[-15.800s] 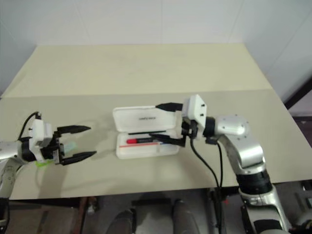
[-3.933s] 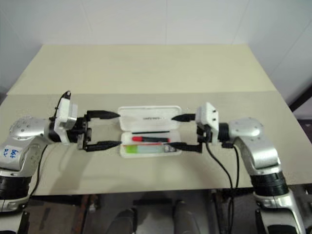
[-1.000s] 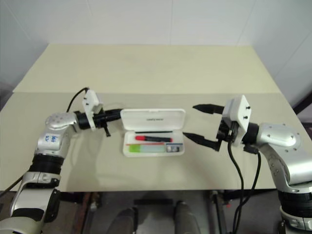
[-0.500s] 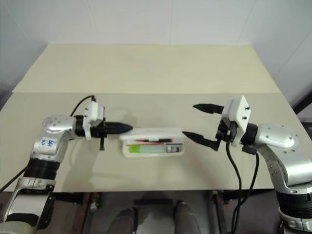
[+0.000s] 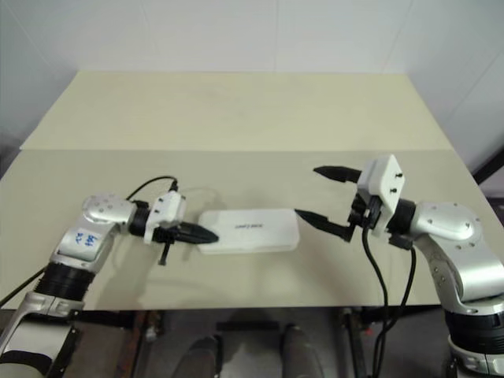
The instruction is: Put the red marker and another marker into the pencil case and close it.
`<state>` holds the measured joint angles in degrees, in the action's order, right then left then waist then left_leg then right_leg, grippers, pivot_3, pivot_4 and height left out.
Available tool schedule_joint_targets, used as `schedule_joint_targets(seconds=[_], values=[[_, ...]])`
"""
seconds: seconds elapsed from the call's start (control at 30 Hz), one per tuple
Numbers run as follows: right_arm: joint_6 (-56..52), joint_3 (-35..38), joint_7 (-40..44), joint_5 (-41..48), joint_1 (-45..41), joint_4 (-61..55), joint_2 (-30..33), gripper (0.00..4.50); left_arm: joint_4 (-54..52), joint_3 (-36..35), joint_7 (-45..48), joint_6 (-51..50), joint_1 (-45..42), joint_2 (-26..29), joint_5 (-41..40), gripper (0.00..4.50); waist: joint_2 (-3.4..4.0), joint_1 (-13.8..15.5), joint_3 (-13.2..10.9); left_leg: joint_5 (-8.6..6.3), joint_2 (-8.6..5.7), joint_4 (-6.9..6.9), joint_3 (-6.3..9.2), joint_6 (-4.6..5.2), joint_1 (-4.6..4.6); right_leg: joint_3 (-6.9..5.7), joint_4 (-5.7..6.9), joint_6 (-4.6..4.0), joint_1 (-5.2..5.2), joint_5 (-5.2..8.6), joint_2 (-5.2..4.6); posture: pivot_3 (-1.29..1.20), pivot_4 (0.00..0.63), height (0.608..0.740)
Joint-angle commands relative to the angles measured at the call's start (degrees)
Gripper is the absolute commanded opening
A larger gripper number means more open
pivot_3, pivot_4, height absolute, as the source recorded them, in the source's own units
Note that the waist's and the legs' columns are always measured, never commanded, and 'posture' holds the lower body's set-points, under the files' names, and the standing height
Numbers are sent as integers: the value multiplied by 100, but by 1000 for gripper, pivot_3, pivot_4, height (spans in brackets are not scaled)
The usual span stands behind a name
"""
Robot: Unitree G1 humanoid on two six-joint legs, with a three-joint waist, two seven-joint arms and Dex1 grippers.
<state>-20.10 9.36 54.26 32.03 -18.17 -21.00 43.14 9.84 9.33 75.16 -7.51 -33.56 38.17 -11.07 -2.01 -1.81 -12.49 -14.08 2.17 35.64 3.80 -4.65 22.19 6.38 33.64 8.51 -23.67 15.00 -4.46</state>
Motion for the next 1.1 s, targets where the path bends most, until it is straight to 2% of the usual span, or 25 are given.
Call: schedule_joint_targets(seconds=[0.03, 0.17, 0.67, 1.1], values=[[101, 82, -93, 28, 24, -250, -50, 4500, -77, 59, -289, 9, -182, 28, 282, 22, 0, 1, 0, 0, 0, 1, 0, 0, 0, 0, 0, 0, 0, 0, 0, 0, 150, 740], [97, 62, -137, 8, 47, -294, -104, 4500, -217, 203, -531, -195, -351, 53, 565, 22, 0, 1, 0, 0, 0, 5, 0, 0, 0, 0, -1, 0, 1, 0, 0, 0, 150, 740], [125, 18, -193, -18, 26, -283, -185, 4500, -995, 407, -220, -892, -120, 209, 420, 22, 0, -12, 0, 0, 0, 3, 0, 0, 0, 0, -1, -1, 1, 1, 0, 0, 150, 740], [89, 36, -233, -16, -20, -311, -206, 4500, -533, 430, -610, -520, 326, 113, 637, 22, -1, -9, 2, 0, 0, 11, 0, 1, -8, 1, -2, -3, 11, 2, 0, 0, 150, 740]])
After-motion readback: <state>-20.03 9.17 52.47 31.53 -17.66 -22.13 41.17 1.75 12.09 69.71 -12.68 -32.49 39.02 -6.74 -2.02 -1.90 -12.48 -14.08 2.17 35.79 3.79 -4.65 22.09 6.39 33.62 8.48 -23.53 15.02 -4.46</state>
